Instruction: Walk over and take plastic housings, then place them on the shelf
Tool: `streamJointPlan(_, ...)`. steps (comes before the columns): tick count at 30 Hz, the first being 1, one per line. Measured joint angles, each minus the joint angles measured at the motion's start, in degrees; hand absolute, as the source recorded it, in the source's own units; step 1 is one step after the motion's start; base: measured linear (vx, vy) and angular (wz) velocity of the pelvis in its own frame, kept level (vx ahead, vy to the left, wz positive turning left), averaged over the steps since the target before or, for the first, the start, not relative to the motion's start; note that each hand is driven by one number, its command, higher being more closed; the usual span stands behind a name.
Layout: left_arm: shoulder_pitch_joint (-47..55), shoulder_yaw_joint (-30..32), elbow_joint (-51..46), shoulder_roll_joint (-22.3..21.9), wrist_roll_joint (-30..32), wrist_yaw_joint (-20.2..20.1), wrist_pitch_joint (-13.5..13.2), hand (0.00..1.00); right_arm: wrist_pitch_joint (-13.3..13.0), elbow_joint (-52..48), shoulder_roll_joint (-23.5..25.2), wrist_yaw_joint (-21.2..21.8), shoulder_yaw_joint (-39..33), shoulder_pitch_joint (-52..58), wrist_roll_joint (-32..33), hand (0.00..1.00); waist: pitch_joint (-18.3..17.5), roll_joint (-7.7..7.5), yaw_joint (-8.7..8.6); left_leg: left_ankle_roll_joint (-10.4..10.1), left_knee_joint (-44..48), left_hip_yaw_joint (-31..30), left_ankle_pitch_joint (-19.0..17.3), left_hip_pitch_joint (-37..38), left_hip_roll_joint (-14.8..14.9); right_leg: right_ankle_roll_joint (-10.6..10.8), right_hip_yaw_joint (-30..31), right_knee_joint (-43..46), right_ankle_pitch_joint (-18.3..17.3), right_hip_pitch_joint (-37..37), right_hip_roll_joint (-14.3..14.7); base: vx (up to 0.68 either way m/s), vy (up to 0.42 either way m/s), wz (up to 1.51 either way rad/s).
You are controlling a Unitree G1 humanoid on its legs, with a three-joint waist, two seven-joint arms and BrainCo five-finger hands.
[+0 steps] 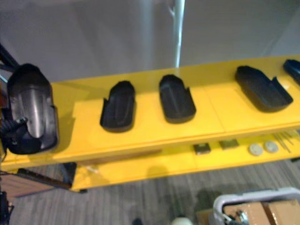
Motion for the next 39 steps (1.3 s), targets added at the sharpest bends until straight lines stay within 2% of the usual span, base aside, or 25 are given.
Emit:
streamJointPlan(2, -1.4, -0.9, 1.4, 0.1, 0.0, -0.9, 0.9, 1.0, 0.0, 0.4, 0.0, 0.3, 0.0, -0.3, 0.0, 0.0, 0.1, 0.11, -0.14, 0.0, 0.1, 0.2, 0.0, -0.3, 0.0, 0.0, 0.2, 0.3, 0.0, -0.6, 0.0, 0.0, 0.004, -0.03)
streamJointPlan(6, -2.8, -1.0, 3.3, 1.2, 0.0, -1.4, 2.0, 1.0, 0.0, 0.4, -0.7, 1.3, -0.5, -2.2, 0.0, 0.0, 3.2, 0.4, -0.55, -0.8, 1.9, 1.3, -1.0, -0.5, 0.6, 0.0, 1.4, 0.9, 0.0, -0.9, 0.2, -0.02, 0.001, -0.14)
streamJointPlan(10, -3.8, -2.6, 4.2, 1.3, 0.0, -1.5, 3.1, 1.0, 1.1, 0.6, -1.7, 1.2, -0.5, -2.9, 0.0, 0.0, 6.0, 1.61, -1.47, -0.2, 9.2, 1.4, -4.4, -5.0, 2.3, 0.0, 1.9, 1.9, 0.1, -2.6, 0.6, -0.01, -0.003, -0.03)
streamJointPlan(14, -6.3, -3.0, 4.1, 1.3, 0.0, -1.3, 3.1, 1.0, 1.1, 0.3, -1.6, 1.1, 0.0, -4.2, 0.0, 0.0, 8.4, 0.97, -1.53, -0.2, 14.5, 1.5, -7.1, -7.3, 4.3, -0.1, 3.0, 2.5, 0.1, -3.2, 1.7, 0.0, -0.015, -0.1)
streamJointPlan(19, -7.4, -3.1, 3.4, 1.2, 0.0, 0.5, 3.0, 1.0, 1.0, -1.5, -1.3, -0.7, 0.8, -4.8, -0.1, 0.0, 10.5, 0.77, -1.56, 0.2, 17.9, 1.6, -8.4, -10.2, 5.3, -0.2, 3.4, 3.3, 0.2, -5.1, 2.1, 0.0, 0.0, 0.0)
streamJointPlan(22, -8.8, -3.1, 2.7, 1.2, 2.3, 2.5, 2.6, 1.0, 1.0, -2.7, -1.2, -1.4, 0.8, -5.1, 0.0, 0.0, 13.1, 0.81, -1.09, 0.1, 19.5, 1.6, -9.3, -10.5, 6.0, -0.6, 3.6, 4.0, -0.1, -5.2, 2.4, -0.02, 0.0, -0.03)
streamJointPlan(27, -9.2, -3.1, 1.1, 1.2, 5.6, 3.8, 1.9, 1.0, 1.0, -3.8, -1.3, -1.4, 1.6, -5.9, 0.2, 0.0, 14.2, 0.76, -1.12, 0.1, 22.5, 2.0, -10.8, -12.5, 7.3, -0.7, 4.5, 5.2, -0.2, -6.9, 3.1, -0.03, 0.004, -0.09)
streamJointPlan(28, -9.2, -3.2, 1.1, 1.2, 6.9, 3.8, 1.9, 0.0, 1.0, -3.8, -1.2, -1.4, 1.9, -5.9, 0.2, 0.0, 14.2, 0.76, -1.16, 0.0, 23.3, 2.1, -11.2, -12.7, 7.8, -0.8, 4.6, 5.5, -0.3, -7.0, 3.4, -0.01, 0.001, -0.11)
streamJointPlan(36, -11.5, -4.8, -0.6, 1.2, 11.3, 3.9, 2.9, 0.0, 1.0, -4.2, -0.6, -1.3, 2.1, -5.9, 0.3, 0.0, 15.0, 0.72, -0.21, -0.2, 25.2, 2.9, -11.9, -13.4, 9.3, -1.2, 4.8, 7.0, -0.7, -7.8, 4.2, -0.02, -0.011, -0.05)
streamJointPlan(39, -11.6, -4.9, -1.0, 1.2, 12.9, 5.7, 3.0, 0.0, 1.0, -4.2, -0.5, -1.3, 2.1, -5.9, 0.3, 0.0, 15.1, 0.77, -0.21, -0.3, 26.0, 2.8, -12.4, -13.4, 9.7, -1.4, 4.7, 7.9, -1.3, -7.9, 4.4, -0.01, -0.005, 0.0)
